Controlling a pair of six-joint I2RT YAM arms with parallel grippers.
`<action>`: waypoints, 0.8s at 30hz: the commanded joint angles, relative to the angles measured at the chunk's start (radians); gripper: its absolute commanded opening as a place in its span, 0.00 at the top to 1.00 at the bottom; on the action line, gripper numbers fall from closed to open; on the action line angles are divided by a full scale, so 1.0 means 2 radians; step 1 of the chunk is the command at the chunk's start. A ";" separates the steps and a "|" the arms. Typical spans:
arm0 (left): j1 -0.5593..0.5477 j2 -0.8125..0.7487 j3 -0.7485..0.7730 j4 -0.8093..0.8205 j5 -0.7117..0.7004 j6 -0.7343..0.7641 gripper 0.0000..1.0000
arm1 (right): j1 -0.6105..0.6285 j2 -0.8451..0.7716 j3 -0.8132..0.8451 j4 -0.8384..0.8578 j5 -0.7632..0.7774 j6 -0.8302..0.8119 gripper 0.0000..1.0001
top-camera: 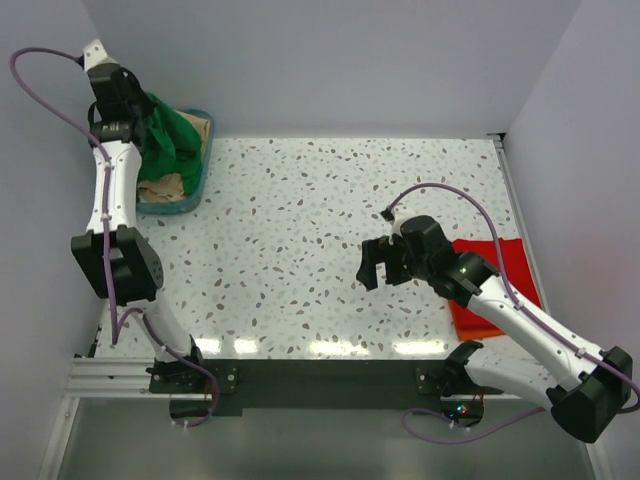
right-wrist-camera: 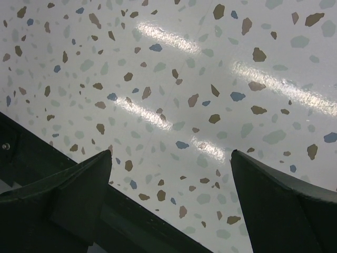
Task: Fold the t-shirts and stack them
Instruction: Grab the tshirt from the pile, then move the tshirt to the center of the board
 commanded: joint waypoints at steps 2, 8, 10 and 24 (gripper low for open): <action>-0.013 -0.078 0.027 0.060 0.053 0.006 1.00 | 0.000 0.004 0.023 0.024 0.016 0.002 0.01; -0.043 -0.134 0.069 0.079 0.101 -0.005 1.00 | 0.000 0.012 0.039 0.045 0.017 0.016 0.01; -0.056 -0.147 0.091 0.084 0.112 -0.011 1.00 | 0.000 0.016 0.044 0.048 0.028 0.020 0.01; -0.147 -0.187 0.154 0.109 0.183 -0.086 1.00 | 0.000 -0.011 0.055 0.069 0.046 0.052 0.01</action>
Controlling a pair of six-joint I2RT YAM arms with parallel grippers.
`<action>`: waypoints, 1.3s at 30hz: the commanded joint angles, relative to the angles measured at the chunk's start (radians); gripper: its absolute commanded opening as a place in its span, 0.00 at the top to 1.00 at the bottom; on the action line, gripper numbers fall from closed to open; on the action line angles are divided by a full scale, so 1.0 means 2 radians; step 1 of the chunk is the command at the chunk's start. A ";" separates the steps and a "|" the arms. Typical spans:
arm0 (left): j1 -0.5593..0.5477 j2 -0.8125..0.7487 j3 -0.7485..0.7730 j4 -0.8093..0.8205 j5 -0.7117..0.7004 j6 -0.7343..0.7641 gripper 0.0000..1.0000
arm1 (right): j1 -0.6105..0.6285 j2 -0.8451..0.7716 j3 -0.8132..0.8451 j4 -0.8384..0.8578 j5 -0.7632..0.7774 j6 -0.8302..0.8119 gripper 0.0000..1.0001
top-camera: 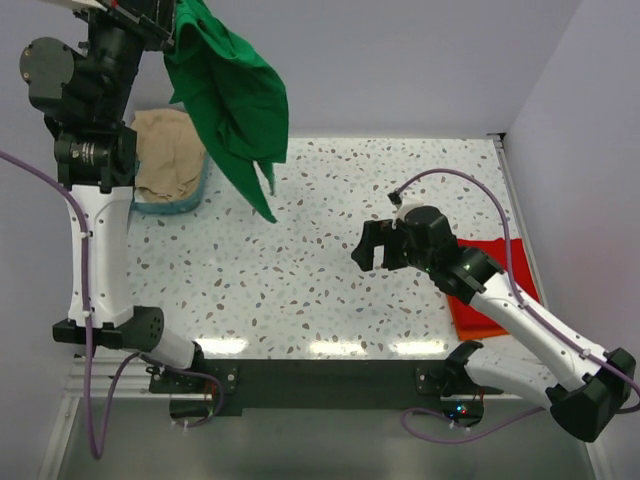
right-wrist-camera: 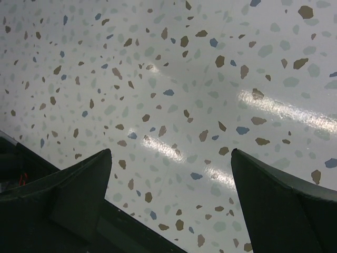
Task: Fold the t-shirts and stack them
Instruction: Move the tshirt to the center of the board, then flatten the tshirt out
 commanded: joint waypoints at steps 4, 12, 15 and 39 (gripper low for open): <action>-0.010 -0.053 -0.123 0.040 0.026 -0.044 1.00 | 0.000 -0.026 0.021 0.026 0.020 0.023 0.01; -0.010 -0.052 -0.417 0.014 0.025 -0.091 0.71 | 0.000 -0.010 0.001 0.050 0.015 0.033 0.01; -0.009 -0.055 -0.491 0.008 0.022 -0.093 0.55 | 0.000 0.009 -0.007 0.064 0.000 0.022 0.01; -0.258 -0.070 -0.690 -0.050 -0.170 -0.016 0.50 | -0.120 0.267 0.036 0.153 0.007 0.072 0.12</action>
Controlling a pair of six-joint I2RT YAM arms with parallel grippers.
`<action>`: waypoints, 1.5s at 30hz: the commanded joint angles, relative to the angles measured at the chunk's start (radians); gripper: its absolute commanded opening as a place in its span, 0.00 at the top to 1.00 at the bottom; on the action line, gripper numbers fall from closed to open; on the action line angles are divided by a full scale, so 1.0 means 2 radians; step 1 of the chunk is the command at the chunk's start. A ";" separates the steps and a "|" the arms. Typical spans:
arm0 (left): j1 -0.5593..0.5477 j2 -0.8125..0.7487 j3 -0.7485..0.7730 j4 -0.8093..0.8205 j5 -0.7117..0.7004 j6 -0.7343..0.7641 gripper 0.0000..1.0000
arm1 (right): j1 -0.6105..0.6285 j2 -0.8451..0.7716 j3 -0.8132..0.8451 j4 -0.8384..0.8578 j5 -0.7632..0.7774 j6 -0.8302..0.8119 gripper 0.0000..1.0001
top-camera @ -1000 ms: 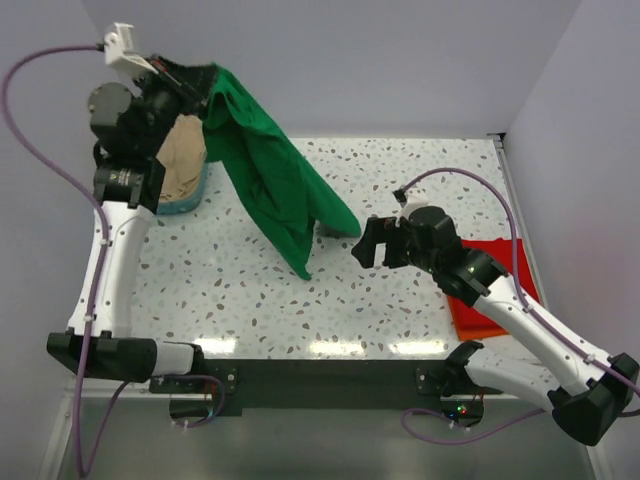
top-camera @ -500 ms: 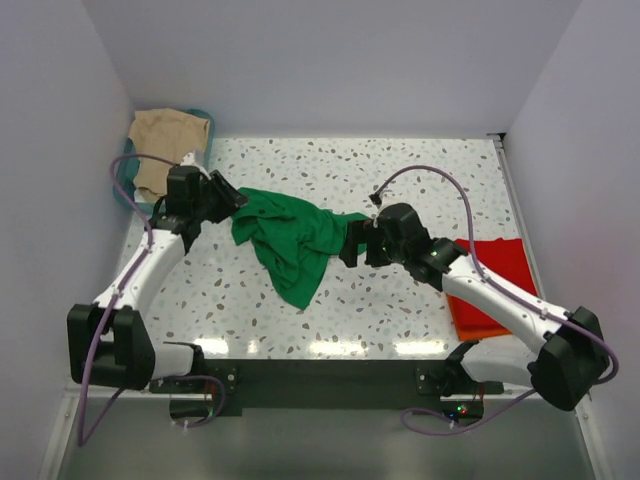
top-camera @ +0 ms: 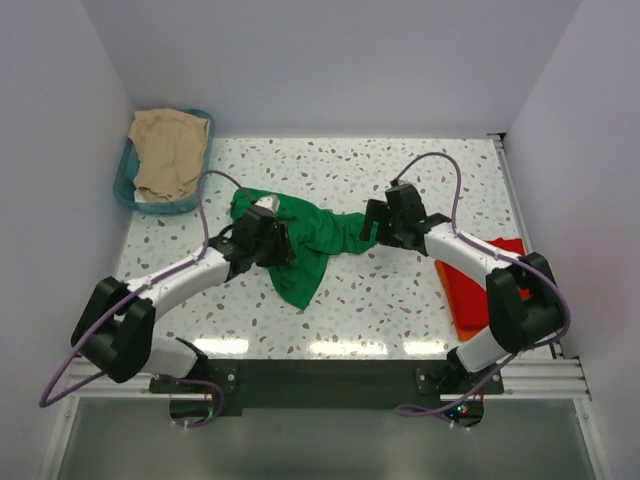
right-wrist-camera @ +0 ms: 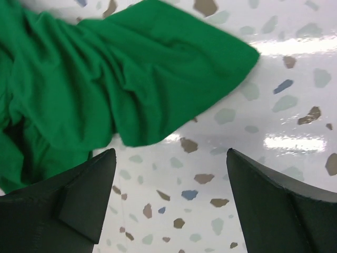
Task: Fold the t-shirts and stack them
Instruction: Flatten the tshirt out
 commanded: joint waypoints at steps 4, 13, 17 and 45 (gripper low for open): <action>-0.071 0.087 0.082 -0.037 -0.136 0.053 0.49 | -0.044 0.032 0.025 0.051 -0.038 0.029 0.11; -0.110 0.162 0.144 -0.078 -0.215 0.073 0.51 | -0.060 0.074 0.034 0.067 -0.054 0.038 0.12; -0.119 0.172 0.149 -0.089 -0.233 0.079 0.53 | -0.063 0.088 0.043 0.070 -0.058 0.039 0.12; -0.115 0.046 0.150 -0.159 -0.262 0.046 1.00 | -0.087 0.161 0.090 0.064 -0.055 0.041 0.96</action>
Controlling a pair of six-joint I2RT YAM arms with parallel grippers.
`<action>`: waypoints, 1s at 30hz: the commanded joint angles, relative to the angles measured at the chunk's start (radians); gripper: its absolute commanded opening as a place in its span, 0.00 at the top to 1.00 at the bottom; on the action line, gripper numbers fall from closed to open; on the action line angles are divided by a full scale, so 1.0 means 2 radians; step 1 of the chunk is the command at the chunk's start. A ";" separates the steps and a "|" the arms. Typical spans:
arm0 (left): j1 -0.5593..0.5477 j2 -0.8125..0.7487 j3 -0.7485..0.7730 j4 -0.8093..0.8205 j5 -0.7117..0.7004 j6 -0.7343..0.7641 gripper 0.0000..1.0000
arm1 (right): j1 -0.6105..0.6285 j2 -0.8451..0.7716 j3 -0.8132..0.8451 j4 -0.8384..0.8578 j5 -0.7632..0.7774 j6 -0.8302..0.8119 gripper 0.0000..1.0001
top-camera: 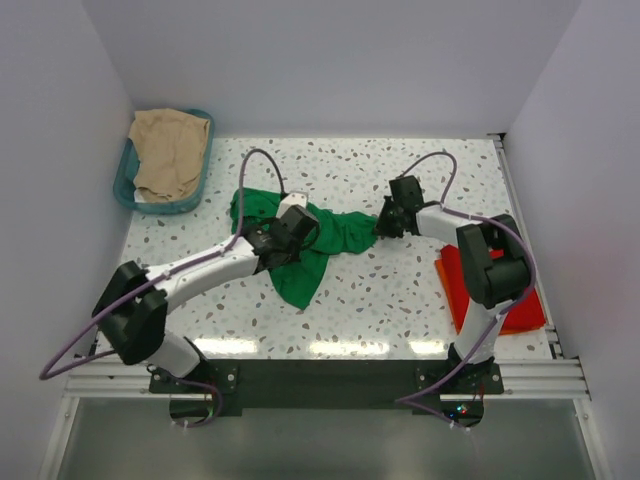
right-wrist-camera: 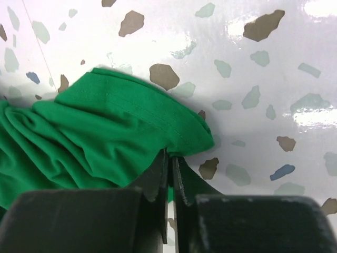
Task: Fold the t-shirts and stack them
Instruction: Flatten the tshirt out
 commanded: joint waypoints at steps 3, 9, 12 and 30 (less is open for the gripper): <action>0.040 -0.108 0.001 -0.018 -0.002 -0.018 1.00 | -0.007 -0.016 0.031 -0.012 0.007 -0.004 1.00; 0.090 -0.204 0.009 -0.031 0.015 -0.007 1.00 | -0.026 -0.095 0.045 -0.064 0.002 -0.014 1.00; 0.097 -0.236 0.036 -0.054 -0.001 -0.005 1.00 | -0.042 -0.144 0.055 -0.094 -0.006 -0.017 1.00; 0.101 -0.292 0.261 -0.059 -0.044 0.012 1.00 | -0.104 -0.326 0.262 -0.280 -0.005 -0.043 1.00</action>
